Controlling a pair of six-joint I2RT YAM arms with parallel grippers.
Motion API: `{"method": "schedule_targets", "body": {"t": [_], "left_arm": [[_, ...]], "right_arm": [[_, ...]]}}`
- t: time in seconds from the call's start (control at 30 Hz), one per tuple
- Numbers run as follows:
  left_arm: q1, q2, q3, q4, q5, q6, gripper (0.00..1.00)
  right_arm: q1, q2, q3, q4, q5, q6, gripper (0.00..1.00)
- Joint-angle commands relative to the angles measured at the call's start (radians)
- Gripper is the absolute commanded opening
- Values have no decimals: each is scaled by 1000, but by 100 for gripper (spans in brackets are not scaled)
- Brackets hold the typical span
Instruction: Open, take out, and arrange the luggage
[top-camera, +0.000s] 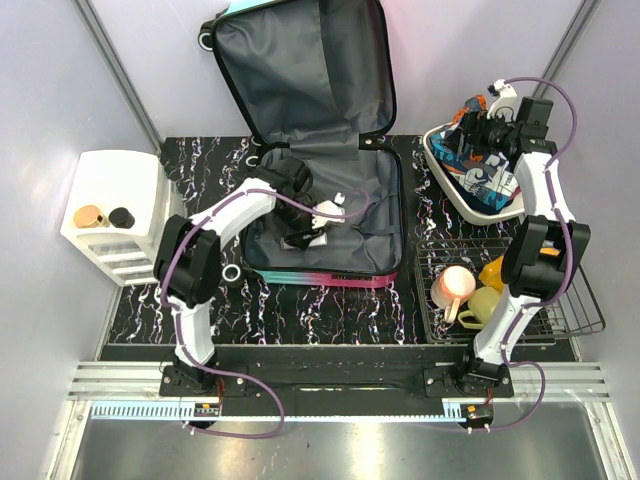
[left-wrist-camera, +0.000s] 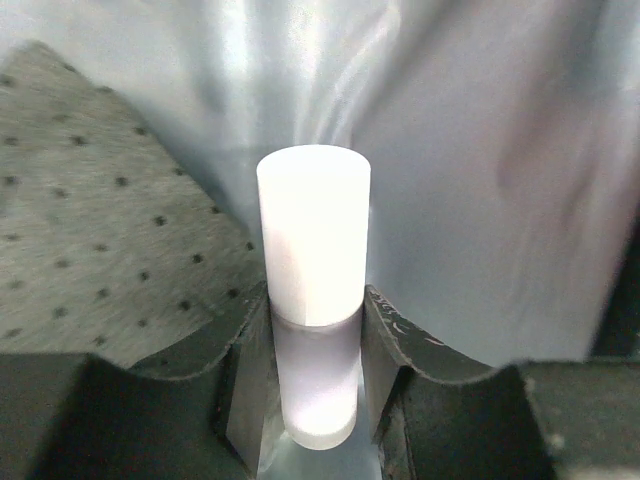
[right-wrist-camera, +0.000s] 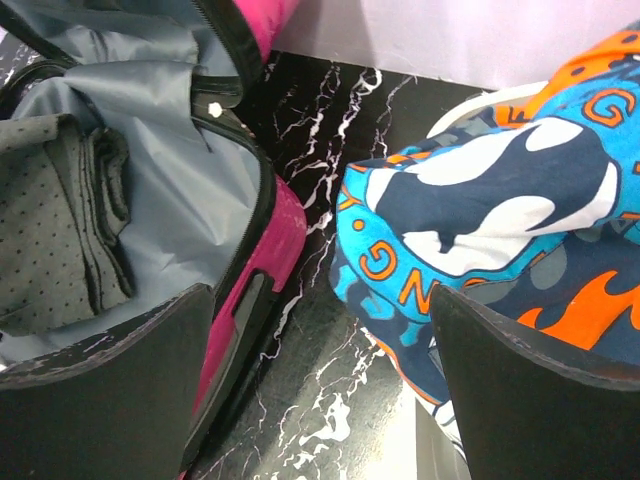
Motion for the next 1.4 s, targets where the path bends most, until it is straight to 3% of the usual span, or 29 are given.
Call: {"method": "schedule_targets", "body": {"t": [0.0, 0.23, 0.33, 0.37, 0.43, 0.47, 0.5, 0.57, 0.6, 0.67, 0.73, 0.83, 1.0, 1.37], "left_arm": [[1, -155, 55, 0, 93, -15, 24], [1, -279, -7, 141, 49, 42, 26], [58, -259, 88, 194, 198, -141, 24], [78, -246, 119, 206, 249, -295, 23], [138, -241, 167, 290, 358, -463, 21], [176, -256, 156, 348, 386, -637, 21], [193, -313, 84, 528, 408, -730, 20], [222, -373, -16, 754, 402, -998, 20], [245, -403, -90, 943, 391, -1080, 19], [257, -448, -120, 1051, 336, -1236, 16], [256, -475, -134, 1122, 264, -1292, 15], [253, -497, -163, 1188, 138, -1441, 16], [244, -548, -220, 1215, 28, -1547, 23], [213, -609, -295, 1264, 31, -1576, 22]], "right_arm": [[9, -119, -34, 47, -121, -33, 98], [81, -228, -99, -36, -170, -53, 98], [112, -256, -111, -42, -215, -21, 98], [123, -260, -120, -42, -232, -15, 98], [164, -265, -120, -41, -252, 11, 97], [177, -263, -120, -33, -259, 28, 97], [192, -266, -125, -12, -281, 52, 96], [256, -277, -169, 109, -289, 146, 95], [282, -283, -191, 169, -279, 181, 95], [360, -292, -255, 391, -269, 292, 95], [414, -283, -289, 570, -217, 353, 95], [525, -216, -230, 678, -152, 460, 95], [646, -154, -202, 754, -66, 513, 92], [750, -110, -142, 786, -31, 493, 90]]}}
